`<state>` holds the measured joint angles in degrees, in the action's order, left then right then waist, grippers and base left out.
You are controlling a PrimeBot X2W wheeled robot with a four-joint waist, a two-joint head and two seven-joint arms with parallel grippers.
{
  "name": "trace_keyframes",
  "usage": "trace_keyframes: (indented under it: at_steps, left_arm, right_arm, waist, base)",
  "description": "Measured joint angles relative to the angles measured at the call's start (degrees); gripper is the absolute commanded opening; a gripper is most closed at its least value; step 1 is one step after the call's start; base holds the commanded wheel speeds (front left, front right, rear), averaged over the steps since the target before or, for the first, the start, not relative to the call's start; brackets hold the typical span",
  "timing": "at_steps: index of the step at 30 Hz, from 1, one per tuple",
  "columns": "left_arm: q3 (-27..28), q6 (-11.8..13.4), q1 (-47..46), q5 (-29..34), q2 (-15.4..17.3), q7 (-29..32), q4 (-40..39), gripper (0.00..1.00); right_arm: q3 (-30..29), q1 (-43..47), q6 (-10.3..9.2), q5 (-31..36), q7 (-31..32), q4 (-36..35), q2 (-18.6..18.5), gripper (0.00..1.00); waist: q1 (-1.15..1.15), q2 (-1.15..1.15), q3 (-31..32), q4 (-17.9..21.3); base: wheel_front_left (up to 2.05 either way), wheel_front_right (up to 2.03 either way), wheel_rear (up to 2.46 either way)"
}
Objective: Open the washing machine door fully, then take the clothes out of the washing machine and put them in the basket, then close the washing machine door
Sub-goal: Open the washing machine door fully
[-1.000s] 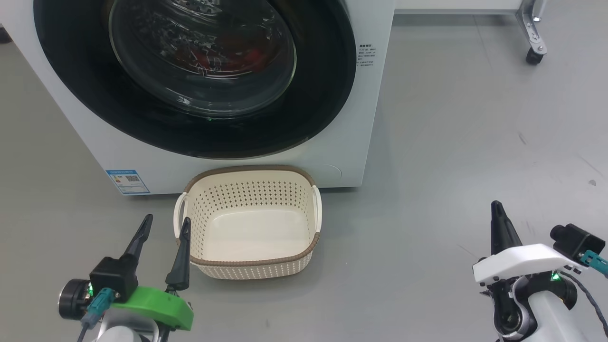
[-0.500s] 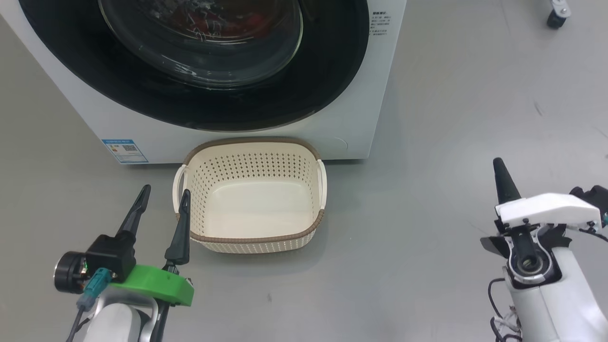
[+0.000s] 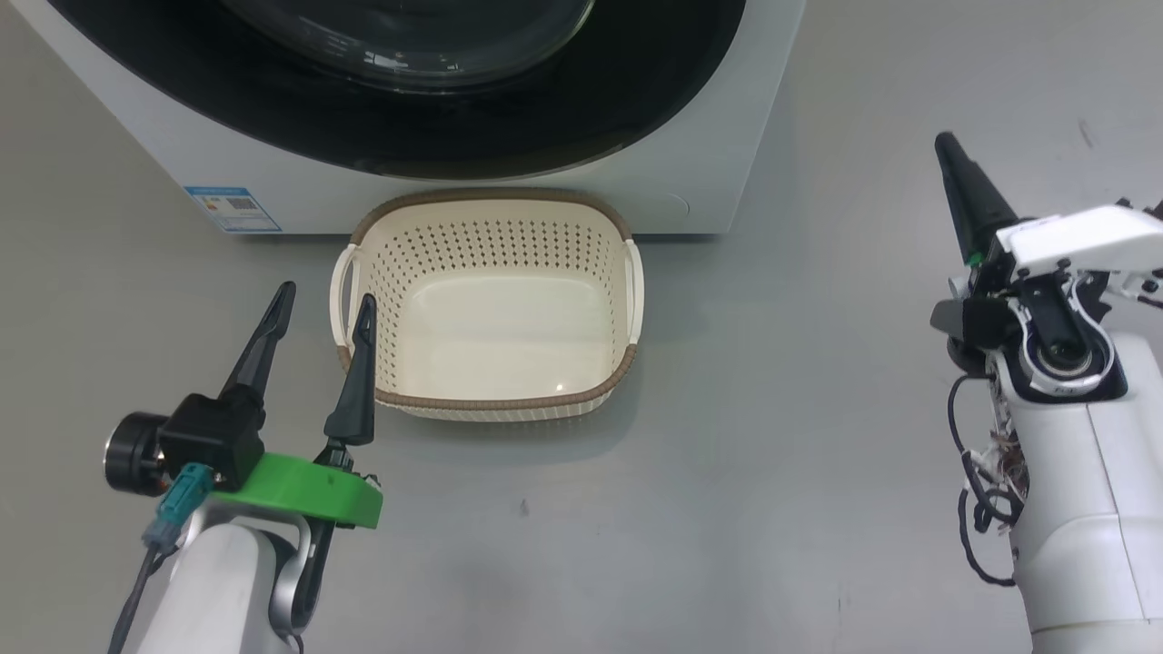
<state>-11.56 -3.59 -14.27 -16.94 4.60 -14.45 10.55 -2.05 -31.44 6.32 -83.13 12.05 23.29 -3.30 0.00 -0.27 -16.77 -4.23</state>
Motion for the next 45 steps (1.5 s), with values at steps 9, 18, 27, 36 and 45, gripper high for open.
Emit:
trace_keyframes:
  at_steps: [9, 18, 27, 36, 45]
  left_arm:
    - [0.09, -0.33, -3.72, 0.54, -0.8, 0.0, -1.12, 1.0]
    - [0.45, -0.8, -6.59, 0.55, -1.57, -0.25, -1.81, 1.0]
    - [0.54, -1.33, -8.51, 0.56, -2.01, -0.25, -1.75, 1.0]
    - [0.46, -1.53, -9.31, 0.56, -2.4, -0.25, -1.13, 1.0]
    - [-0.07, -2.01, -9.83, 0.56, -2.72, -0.25, -0.67, 1.0]
  right_arm:
    - [-1.23, -9.48, -2.03, -3.83, 4.74, -0.01, -0.32, 0.0]
    - [-1.4, -18.48, -4.15, -5.76, 8.5, 0.48, -1.85, 0.0]
    - [-1.42, -26.24, -7.53, -6.09, 10.31, 4.02, -3.98, 0.0]
    - [0.68, -32.81, -9.51, -5.15, 12.29, 7.61, -4.78, 0.0]
    - [1.94, -37.29, -10.03, -4.23, 13.44, 9.89, -5.88, 0.0]
  waist:
    - [0.0, 0.0, -5.17, -1.49]
    - [0.0, 0.0, -9.75, -3.32]
    - [0.0, 0.0, -13.02, -5.32]
    - [0.0, 0.0, -14.75, -7.39]
    - [0.0, 0.0, -15.57, -9.05]
  base:
    - [0.0, 0.0, 0.0]
    - [0.0, 0.0, 0.0]
    - [0.0, 0.0, 0.0]
    - [0.0, 0.0, 0.0]
    - [0.0, 0.0, 0.0]
